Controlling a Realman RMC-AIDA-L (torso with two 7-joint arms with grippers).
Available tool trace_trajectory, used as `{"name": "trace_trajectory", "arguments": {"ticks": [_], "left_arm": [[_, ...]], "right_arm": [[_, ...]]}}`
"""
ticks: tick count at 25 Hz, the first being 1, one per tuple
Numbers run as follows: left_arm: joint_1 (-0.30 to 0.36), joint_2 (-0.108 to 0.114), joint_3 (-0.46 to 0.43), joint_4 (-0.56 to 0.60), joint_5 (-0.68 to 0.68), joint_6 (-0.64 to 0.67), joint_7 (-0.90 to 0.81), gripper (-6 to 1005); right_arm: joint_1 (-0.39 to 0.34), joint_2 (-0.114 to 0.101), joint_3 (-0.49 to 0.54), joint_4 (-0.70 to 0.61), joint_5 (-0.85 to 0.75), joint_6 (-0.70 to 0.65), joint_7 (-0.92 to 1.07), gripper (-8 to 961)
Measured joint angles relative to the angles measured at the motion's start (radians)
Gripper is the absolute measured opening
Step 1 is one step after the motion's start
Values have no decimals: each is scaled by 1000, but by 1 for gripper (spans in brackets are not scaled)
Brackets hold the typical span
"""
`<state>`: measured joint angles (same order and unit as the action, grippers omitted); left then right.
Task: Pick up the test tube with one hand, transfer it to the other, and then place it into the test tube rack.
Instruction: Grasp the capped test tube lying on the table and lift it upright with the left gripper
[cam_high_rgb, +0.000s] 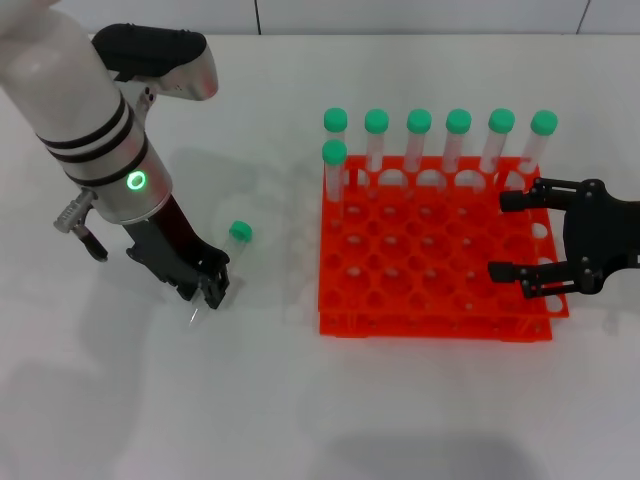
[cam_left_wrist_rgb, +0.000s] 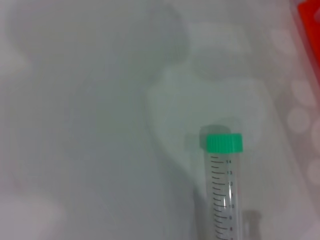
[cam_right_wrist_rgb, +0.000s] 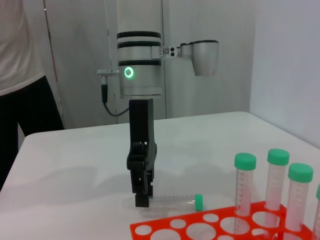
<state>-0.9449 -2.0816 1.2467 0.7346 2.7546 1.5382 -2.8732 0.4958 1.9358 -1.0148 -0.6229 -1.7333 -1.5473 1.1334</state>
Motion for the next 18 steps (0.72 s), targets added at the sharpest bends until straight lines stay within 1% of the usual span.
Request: {"name": "trace_trajectory", "arguments": {"ticks": [9,15,17,18], "left_arm": [[-2,-3,24,-1,-7,-10,1,238],[-3,-3,20,12,-28,-25,16,208],[3,0,18,46,-50,-23,23,201],[11,1,17,85,-57,-16,25,198]], "right_arm": [[0,-1,1,0,2,-1,0,870],[-3,-4,2,0,3,-1,0,870],[-6,-6,2,0,4,-2,1,870],[-8,-8,3,0,6,-3,2,870]]}}
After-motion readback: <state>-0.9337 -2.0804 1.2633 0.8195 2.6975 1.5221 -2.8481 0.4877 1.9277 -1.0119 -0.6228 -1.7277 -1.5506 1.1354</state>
